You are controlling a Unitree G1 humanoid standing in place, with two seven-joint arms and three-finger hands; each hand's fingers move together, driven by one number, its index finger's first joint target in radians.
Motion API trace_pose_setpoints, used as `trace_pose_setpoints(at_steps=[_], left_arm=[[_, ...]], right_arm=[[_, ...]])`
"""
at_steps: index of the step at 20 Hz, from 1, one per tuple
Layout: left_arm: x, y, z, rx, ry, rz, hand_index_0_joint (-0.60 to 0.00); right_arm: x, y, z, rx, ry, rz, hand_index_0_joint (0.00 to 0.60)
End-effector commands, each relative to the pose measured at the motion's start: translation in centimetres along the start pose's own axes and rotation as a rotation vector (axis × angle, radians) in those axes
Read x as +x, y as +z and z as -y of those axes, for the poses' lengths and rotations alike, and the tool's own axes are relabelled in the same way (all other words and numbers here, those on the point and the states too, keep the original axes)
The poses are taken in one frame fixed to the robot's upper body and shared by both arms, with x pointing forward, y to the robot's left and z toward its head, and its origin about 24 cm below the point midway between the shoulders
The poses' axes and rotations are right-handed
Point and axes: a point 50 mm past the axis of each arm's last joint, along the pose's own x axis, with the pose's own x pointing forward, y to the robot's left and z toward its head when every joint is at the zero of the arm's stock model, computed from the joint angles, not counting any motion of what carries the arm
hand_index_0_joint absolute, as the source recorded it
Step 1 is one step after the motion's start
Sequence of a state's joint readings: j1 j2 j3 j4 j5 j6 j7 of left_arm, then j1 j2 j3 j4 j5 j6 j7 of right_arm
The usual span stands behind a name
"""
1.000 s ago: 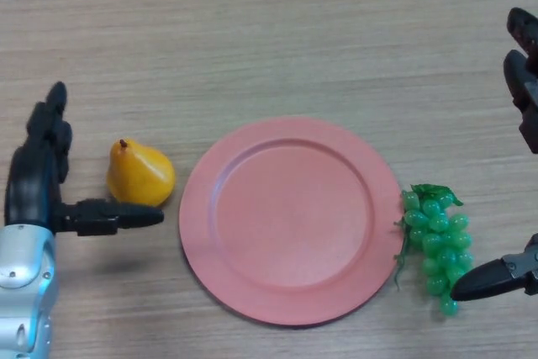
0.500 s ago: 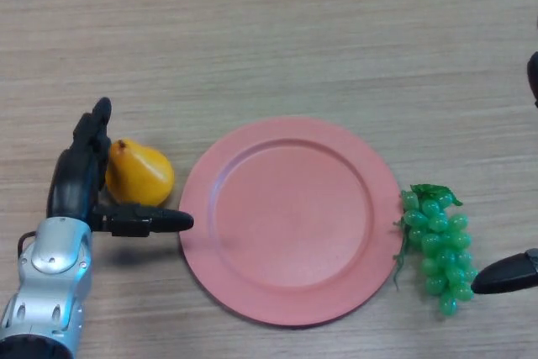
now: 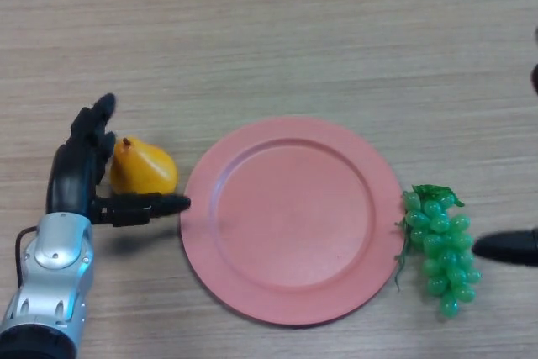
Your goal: Pick up the yellow pear and place it on the plate
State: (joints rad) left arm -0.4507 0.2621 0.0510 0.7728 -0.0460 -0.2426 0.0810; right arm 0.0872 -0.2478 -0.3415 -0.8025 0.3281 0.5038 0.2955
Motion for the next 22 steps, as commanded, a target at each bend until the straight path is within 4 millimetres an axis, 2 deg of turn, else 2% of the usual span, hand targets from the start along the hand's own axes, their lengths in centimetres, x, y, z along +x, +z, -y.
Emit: trace_pose_setpoints(at_steps=[1, 6, 9, 13, 15, 17, 20, 22], left_arm=[[0.9, 4.4, -2.1, 0.056, 0.091, 0.257, -0.6], [0.1, 4.4, -2.8, 0.136, 0.101, 0.266, -0.6], [-0.7, 5.6, -3.4, 0.118, 0.129, 0.326, -0.6], [-2.0, 7.9, -3.5, -0.041, 0.104, 0.377, -0.6], [-2.8, 9.1, -2.1, 0.007, 0.032, 0.389, -0.6], [-3.9, 10.3, -0.5, -0.09, -0.021, 0.43, -0.6], [-4.7, 10.6, 2.9, -0.094, -0.138, 0.416, -0.6], [-4.8, 10.4, 3.9, -0.078, -0.167, 0.415, -0.6]], right_arm=[[-0.7, 3.4, 0.2, -0.047, -0.018, 0.193, 0.6], [-1.0, 3.4, -0.3, -0.052, 0.0, 0.166, 0.6], [-0.9, 3.6, -0.6, -0.071, -0.007, 0.182, 0.6], [-0.8, 3.6, -1.0, -0.091, -0.007, 0.185, 0.6], [-0.8, 3.5, -1.1, -0.083, -0.006, 0.182, 0.6], [-0.8, 3.6, -1.2, -0.076, 0.002, 0.176, 0.6], [-0.7, 3.6, -1.2, -0.083, 0.007, 0.18, 0.6], [-0.8, 3.6, -1.2, -0.078, 0.009, 0.178, 0.399]])
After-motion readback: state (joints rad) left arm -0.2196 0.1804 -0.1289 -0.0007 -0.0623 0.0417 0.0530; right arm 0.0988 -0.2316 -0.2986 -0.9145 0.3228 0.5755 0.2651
